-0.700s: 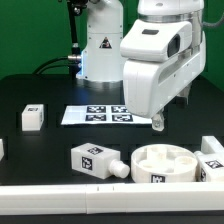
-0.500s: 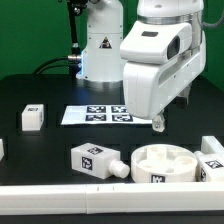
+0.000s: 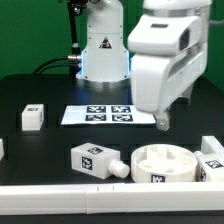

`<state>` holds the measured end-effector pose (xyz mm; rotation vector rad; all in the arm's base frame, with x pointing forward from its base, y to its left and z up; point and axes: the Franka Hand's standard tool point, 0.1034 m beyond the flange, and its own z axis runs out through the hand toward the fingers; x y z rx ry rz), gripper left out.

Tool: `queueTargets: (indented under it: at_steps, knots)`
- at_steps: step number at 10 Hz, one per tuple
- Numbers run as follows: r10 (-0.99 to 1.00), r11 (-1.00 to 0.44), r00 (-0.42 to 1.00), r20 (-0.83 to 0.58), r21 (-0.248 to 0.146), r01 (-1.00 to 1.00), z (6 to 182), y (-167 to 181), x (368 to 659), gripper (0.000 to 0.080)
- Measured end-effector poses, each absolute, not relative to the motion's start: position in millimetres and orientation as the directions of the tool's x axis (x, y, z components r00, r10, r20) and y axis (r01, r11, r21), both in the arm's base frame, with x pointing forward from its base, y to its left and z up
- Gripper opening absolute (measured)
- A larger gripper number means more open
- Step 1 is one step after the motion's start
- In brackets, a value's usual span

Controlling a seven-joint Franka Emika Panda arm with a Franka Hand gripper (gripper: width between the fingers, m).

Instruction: Assemble stool

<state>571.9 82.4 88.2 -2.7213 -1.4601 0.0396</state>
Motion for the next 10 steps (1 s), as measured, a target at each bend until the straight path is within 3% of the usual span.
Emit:
queueTargets:
  at_steps: [5,6,9,10]
  knots:
    - [0.827,-0.561,0.562,0.002,-0.057,0.826,86.2,85.3,576.8,0.0650]
    - [0.796,-0.604,0.605,0.004,-0.057,0.795,84.2,89.0,588.9,0.0650]
    - [0.694,-0.717,0.719,-0.027,-0.120,0.687,95.7,85.8,612.9,0.0650]
    - [0.696,-0.715,0.718,-0.021,-0.113,0.690,94.1,86.1,613.5,0.0650]
